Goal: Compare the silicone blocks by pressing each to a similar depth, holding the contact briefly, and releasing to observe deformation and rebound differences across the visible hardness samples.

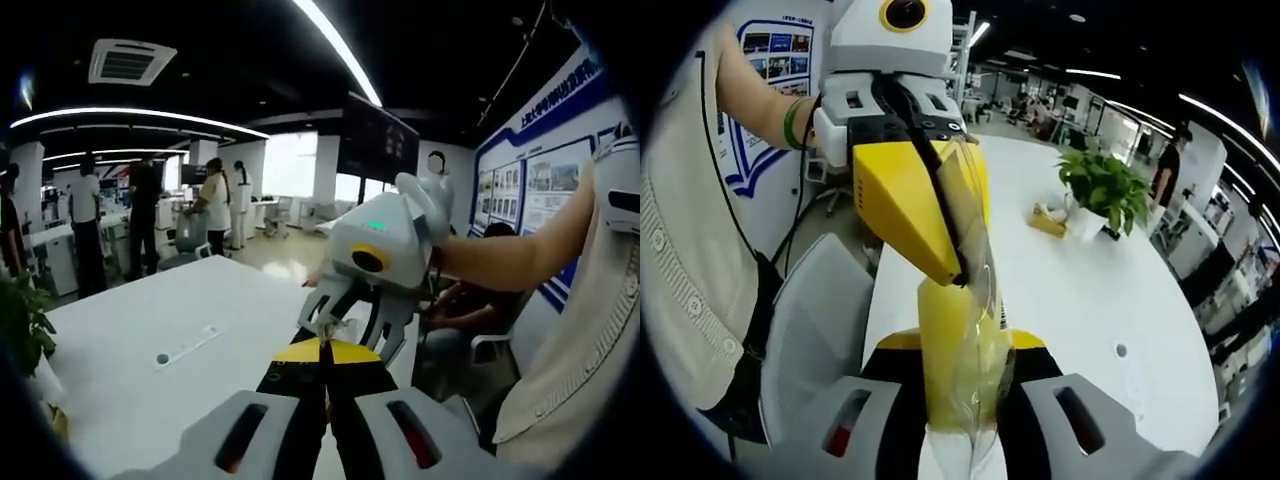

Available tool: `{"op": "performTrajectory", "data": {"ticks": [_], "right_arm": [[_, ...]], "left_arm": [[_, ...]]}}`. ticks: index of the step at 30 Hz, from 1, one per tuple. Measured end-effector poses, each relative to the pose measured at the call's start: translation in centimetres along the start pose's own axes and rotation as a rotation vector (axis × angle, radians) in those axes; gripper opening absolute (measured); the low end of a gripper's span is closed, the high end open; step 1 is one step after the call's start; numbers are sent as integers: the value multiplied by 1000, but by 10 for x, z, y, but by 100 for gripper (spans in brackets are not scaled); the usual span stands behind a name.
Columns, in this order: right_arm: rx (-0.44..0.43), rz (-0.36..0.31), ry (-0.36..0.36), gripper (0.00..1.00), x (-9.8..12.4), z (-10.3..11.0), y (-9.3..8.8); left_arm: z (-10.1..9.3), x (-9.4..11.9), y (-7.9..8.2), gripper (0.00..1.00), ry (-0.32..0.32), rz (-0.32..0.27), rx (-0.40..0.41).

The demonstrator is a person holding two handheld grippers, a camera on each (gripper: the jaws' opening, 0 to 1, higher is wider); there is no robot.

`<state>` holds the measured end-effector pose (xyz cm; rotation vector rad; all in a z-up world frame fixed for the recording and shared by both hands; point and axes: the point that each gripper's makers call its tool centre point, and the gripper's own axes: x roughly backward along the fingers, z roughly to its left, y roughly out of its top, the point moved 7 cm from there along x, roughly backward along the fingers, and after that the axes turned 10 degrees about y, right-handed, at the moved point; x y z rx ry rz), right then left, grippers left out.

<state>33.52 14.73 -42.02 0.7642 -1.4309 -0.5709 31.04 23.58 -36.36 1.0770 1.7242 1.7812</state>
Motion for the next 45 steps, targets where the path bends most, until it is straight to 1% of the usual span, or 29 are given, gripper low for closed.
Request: {"op": "performTrajectory", "data": {"ticks": [3, 5, 10, 16, 27, 29, 39, 40, 41, 42, 43, 44, 45], "right_arm": [[12, 2, -3, 21, 0, 0, 1], [8, 3, 2, 21, 0, 0, 2], [3, 8, 11, 22, -2, 0, 1], [3, 20, 20, 23, -4, 0, 1], [7, 22, 28, 24, -6, -2, 1], [9, 22, 29, 25, -7, -2, 1], [29, 27, 30, 27, -11, -8, -2], [29, 30, 31, 28, -11, -9, -3], [28, 30, 32, 28, -11, -9, -3], [27, 31, 32, 28, -12, -10, -4], [26, 33, 35, 29, -13, -10, -6], [21, 34, 35, 29, -13, -11, -7], [17, 37, 37, 30, -14, -11, -9]], "left_arm": [[1, 1, 0, 0, 0, -8, -9], [-3, 1, 0, 0, 0, -10, -10], [-4, 2, -2, 0, 3, -14, 8], [-2, 3, -5, 0, 1, -18, 32], [-3, 2, -7, 0, 0, -24, 56], [-3, 1, -7, 0, -1, -22, 69], [12, 1, -13, 0, -5, -28, 146], [13, 1, -14, 0, -11, -27, 158], [15, 0, -16, 0, -5, -31, 183], [15, 0, -17, 0, -19, -31, 209], [18, -1, -20, 0, -17, -31, 233], [19, -1, -21, 0, -14, -32, 236], [20, -2, -23, 0, -20, -29, 257]]}}
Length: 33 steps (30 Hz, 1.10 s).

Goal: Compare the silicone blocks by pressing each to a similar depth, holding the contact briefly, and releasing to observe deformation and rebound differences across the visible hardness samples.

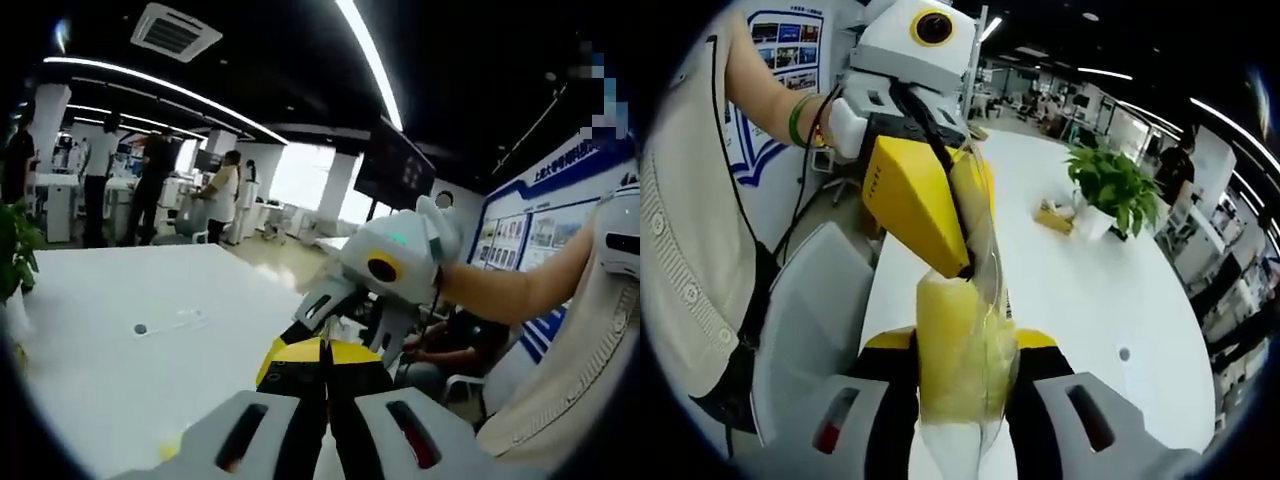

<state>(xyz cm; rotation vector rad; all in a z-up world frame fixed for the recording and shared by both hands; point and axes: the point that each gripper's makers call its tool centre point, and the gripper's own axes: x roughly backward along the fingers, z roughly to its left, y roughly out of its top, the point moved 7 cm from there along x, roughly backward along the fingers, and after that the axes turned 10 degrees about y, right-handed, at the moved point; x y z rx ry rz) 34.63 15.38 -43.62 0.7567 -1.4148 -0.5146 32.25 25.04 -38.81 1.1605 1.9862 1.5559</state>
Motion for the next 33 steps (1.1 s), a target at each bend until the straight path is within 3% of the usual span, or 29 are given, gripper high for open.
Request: {"op": "performTrajectory", "data": {"ticks": [11, 19, 24, 29, 33], "right_arm": [[-36, -4, -8, 35, -7, -4, -16], [-108, -70, -56, 54, -4, -4, -28], [-206, -168, -114, 76, -1, 0, -42], [-272, -237, -176, 83, 6, 7, -63], [-313, -321, -278, 89, 13, 15, -78]], "left_arm": [[15, -4, -10, 0, 6, 5, 98], [26, -13, -18, 0, 20, 17, 150], [31, -22, -26, 0, 23, 28, 184], [33, -35, -35, 0, 37, 50, 196], [34, -50, -45, 0, 34, 74, 219]]}}
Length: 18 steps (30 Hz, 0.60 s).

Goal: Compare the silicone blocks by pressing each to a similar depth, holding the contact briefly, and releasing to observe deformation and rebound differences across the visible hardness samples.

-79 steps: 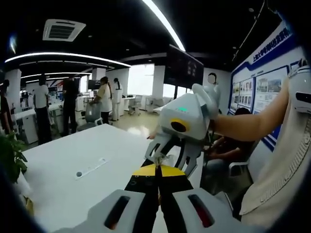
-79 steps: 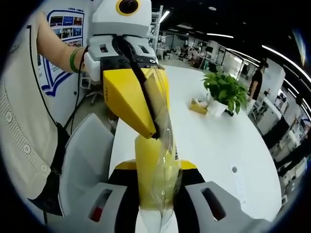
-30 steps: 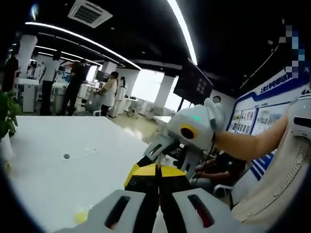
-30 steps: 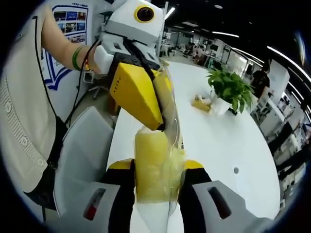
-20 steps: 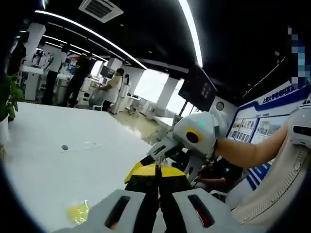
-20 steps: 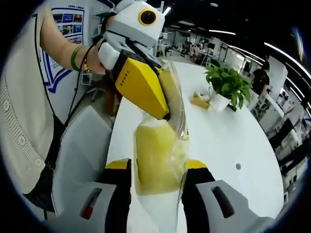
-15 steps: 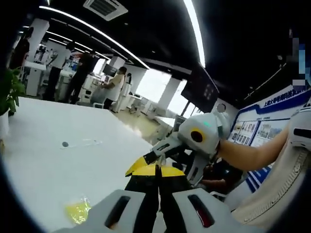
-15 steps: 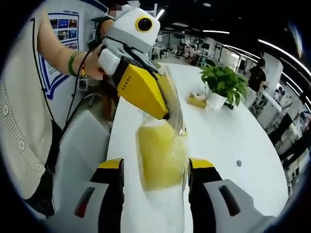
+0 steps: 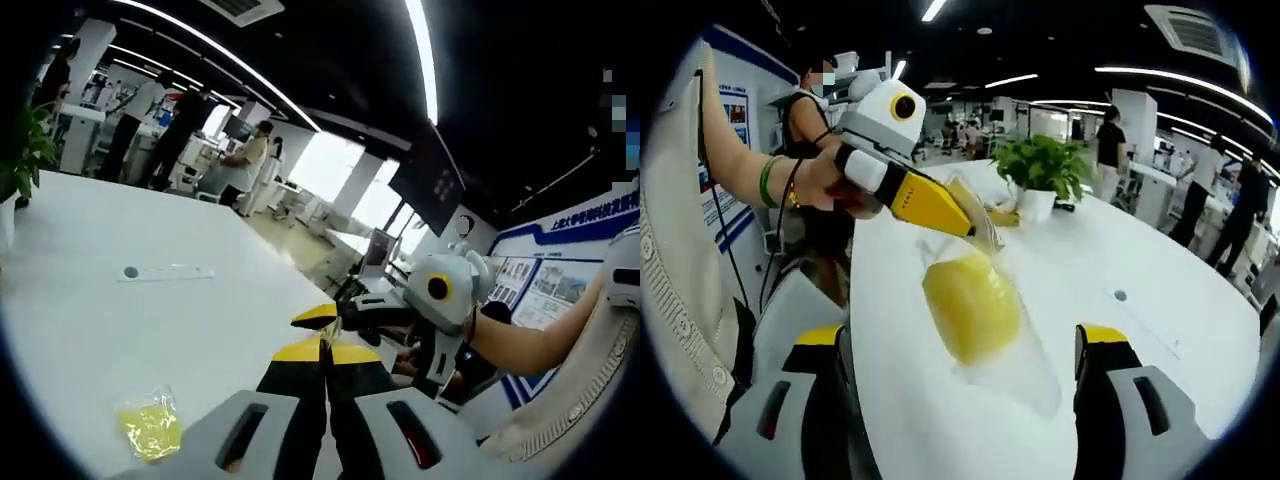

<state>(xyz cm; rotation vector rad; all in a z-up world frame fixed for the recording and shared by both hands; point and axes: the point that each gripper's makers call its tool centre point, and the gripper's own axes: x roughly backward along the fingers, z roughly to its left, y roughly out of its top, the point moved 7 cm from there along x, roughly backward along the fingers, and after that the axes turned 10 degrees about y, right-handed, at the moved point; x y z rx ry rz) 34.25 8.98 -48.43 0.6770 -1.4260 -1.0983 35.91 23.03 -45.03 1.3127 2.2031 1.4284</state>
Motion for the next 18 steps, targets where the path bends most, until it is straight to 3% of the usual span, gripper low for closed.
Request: {"op": "performTrajectory", "data": {"ticks": [2, 3, 7, 10, 14, 16, 18], "right_arm": [[27, -60, -47, 90, 6, 2, -6], [0, -67, -95, 92, 10, 2, -12], [-84, -132, -179, 96, 25, 3, -27], [-168, -140, -199, 96, 36, 7, -45], [-188, -113, -246, 95, 49, 7, -66], [-217, -132, -266, 95, 54, 6, -72], [-246, -176, -331, 95, 63, 2, -74]], "left_arm": [[0, -8, -4, 0, 8, 21, -27], [-1, -14, -6, 0, 7, 30, -32], [-1, -32, -13, 0, 1, 48, -24], [-3, -48, -20, 0, -5, 58, -19], [-6, -72, -31, 0, -18, 91, -34], [-5, -84, -37, 0, -24, 100, -25], [-2, -93, -44, 0, -17, 108, 1]]}}
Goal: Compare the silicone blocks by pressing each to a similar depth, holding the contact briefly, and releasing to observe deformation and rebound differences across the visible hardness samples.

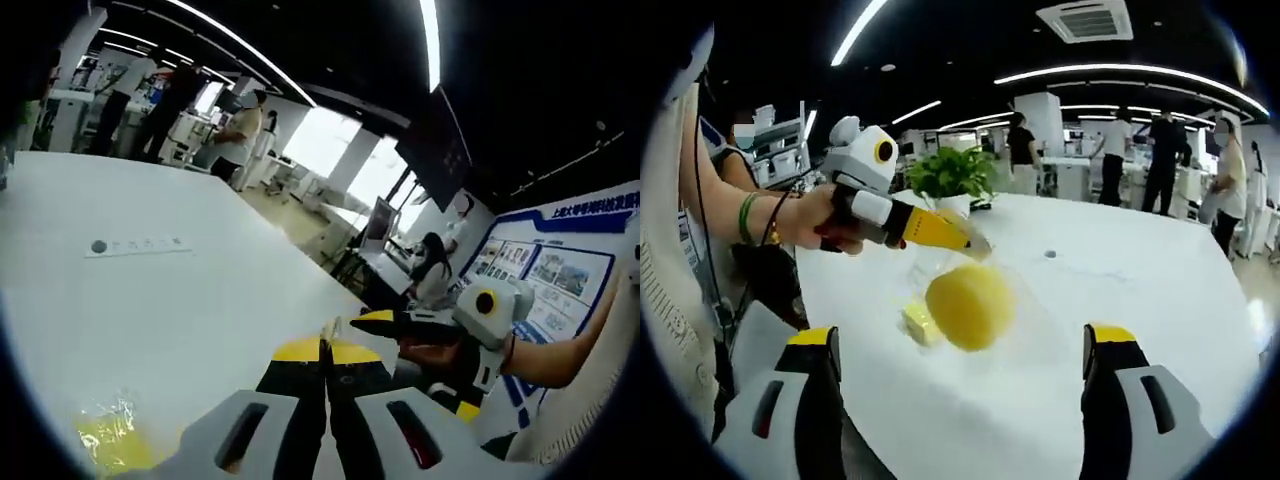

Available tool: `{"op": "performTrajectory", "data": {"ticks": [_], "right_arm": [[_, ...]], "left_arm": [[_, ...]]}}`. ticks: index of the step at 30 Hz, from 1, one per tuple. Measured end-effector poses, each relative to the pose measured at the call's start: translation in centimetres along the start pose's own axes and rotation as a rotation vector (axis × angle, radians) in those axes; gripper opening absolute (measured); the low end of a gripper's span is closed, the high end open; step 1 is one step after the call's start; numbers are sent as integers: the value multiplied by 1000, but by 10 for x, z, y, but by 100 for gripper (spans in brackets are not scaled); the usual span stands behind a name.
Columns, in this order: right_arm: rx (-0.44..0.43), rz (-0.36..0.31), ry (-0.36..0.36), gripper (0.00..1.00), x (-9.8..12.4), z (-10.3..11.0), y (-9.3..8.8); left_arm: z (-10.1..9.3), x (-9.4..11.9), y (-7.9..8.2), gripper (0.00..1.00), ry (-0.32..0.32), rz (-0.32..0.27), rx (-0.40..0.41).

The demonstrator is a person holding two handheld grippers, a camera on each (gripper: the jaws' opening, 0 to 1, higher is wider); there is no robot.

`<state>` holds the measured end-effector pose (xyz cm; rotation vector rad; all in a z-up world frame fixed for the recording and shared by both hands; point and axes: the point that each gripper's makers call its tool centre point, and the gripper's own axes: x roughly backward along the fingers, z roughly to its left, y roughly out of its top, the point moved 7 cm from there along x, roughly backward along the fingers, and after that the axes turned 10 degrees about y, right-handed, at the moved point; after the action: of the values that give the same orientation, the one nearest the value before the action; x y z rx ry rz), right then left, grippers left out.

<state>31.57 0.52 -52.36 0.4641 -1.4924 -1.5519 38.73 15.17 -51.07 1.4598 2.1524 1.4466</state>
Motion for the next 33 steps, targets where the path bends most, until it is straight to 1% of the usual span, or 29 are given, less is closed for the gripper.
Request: {"op": "performTrajectory", "data": {"ticks": [2, 3, 4, 5, 7, 8, 9, 11, 13, 14, 16, 17, 18, 19, 20, 21, 22, 24, 25, 27, 28, 29, 32, 33], "right_arm": [[-8, -40, -44, 93, 7, -5, 3], [-52, -97, -53, 93, 10, -6, 7], [-79, -121, -47, 92, 11, -7, 7], [-100, -135, -59, 92, 14, -10, 7], [-93, -120, -66, 92, 15, -14, 2], [-110, -98, -67, 91, 17, -16, -1], [-120, -96, -75, 91, 17, -17, -2], [-115, -106, -71, 91, 19, -18, -2], [-125, -100, -72, 91, 20, -20, -4], [-123, -96, -75, 90, 20, -21, -5], [-130, -87, -80, 90, 19, -24, -7], [-134, -79, -80, 90, 19, -24, -9], [-137, -70, -80, 90, 19, -24, -10], [-140, -53, -83, 90, 18, -25, -12], [-139, -37, -85, 89, 18, -25, -13], [-129, -18, -86, 89, 18, -25, -15], [-125, -10, -88, 89, 17, -26, -16], [-131, 0, -87, 88, 17, -28, -16], [-134, 1, -87, 88, 16, -29, -17], [-139, 10, -92, 88, 14, -33, -18], [-143, 12, -94, 88, 13, -34, -19], [-145, 14, -94, 88, 13, -35, -19], [-154, 26, -98, 87, 8, -39, -21], [-154, 29, -96, 87, 7, -39, -22]], "left_arm": [[4, -14, -11, 0, 1, 24, 11], [5, -16, -13, 0, 5, 31, 18], [6, -22, -18, 0, 0, 49, 31], [8, -27, -21, 0, -1, 55, 31], [12, -36, -29, 0, 4, 83, 63], [15, -38, -30, 0, 14, 83, 60], [18, -42, -32, 0, 27, 88, 59], [21, -47, -35, 0, 34, 106, 49], [26, -53, -38, 0, 37, 116, 56], [29, -54, -39, 0, 45, 112, 57], [38, -58, -39, 0, 67, 89, 108], [42, -60, -39, 0, 80, 76, 95], [50, -63, -39, 0, 105, 56, 127], [54, -65, -40, 0, 109, 46, 166], [58, -67, -41, 0, 112, 29, 187], [65, -69, -43, 0, 132, 8, 227], [72, -71, -46, 0, 140, 2, 283], [84, -74, -52, 0, 174, -16, 306], [88, -75, -54, 0, 180, -17, 309], [96, -76, -58, 0, 205, -25, 366], [100, -78, -60, 0, 213, -30, 379], [107, -79, -62, 0, 233, -32, 359], [121, -83, -68, 0, 279, -30, 377], [127, -84, -71, 0, 306, -28, 369]]}}
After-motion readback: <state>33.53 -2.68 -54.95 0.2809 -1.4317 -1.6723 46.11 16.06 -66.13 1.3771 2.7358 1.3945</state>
